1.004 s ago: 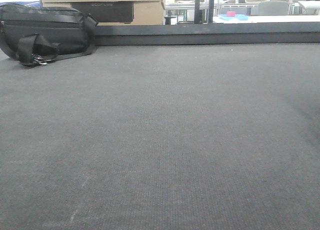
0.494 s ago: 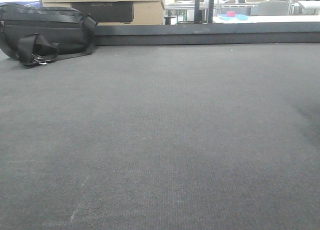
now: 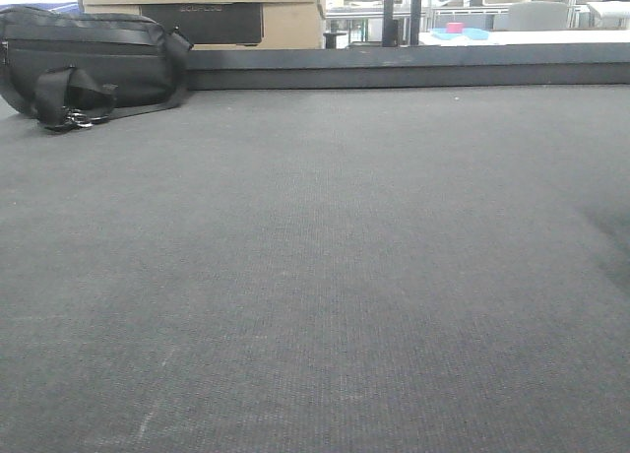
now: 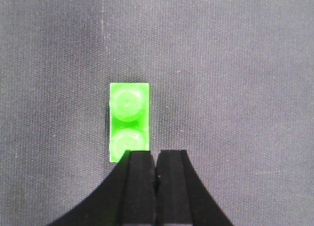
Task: Grab block from conveyor and place in blue bin
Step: 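Close left gripper on green block and right gripper on blue block, then lift both held blocks up off the conveyor belt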
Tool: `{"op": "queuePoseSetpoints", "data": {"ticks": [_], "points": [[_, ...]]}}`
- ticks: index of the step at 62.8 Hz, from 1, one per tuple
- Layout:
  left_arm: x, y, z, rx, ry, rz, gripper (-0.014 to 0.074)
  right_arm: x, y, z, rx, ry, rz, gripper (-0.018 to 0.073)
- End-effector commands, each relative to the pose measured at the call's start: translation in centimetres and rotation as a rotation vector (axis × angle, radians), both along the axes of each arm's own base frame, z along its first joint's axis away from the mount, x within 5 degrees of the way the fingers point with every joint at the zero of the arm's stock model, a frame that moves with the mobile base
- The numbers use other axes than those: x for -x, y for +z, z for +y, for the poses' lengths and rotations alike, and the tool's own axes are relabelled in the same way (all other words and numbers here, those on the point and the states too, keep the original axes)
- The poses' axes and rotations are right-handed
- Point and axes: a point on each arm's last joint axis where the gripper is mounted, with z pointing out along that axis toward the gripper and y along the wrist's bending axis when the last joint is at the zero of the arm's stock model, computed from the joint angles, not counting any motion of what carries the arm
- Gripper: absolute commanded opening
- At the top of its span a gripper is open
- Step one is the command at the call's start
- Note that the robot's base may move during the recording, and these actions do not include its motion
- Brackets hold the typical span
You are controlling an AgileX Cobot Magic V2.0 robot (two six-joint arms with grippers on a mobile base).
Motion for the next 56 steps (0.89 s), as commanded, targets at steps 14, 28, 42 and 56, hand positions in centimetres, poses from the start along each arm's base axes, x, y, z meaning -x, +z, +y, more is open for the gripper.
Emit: {"op": "queuePoseSetpoints", "data": {"ticks": [14, 28, 42, 56], "points": [[0.0, 0.3, -0.1, 0.013, 0.004, -0.003, -0.0111, -0.1, 0.0, -0.2, 0.011, -0.002, -0.014, 0.0142], [0.2, 0.2, 0.0, 0.001, 0.002, 0.017, -0.0111, 0.2, 0.2, -0.2, 0.009, 0.001, 0.013, -0.0158], [0.0, 0.0, 0.0, -0.003, 0.001, 0.019, 0.0014, 0.8, 1.9, -0.2, 0.008, 0.001, -0.048, -0.0162], [-1.5, -1.5, 0.1, -0.015, 0.001, 0.03, 0.0477, 1.1, 2.7, -0.2, 0.008, 0.001, -0.083, -0.0162]]}}
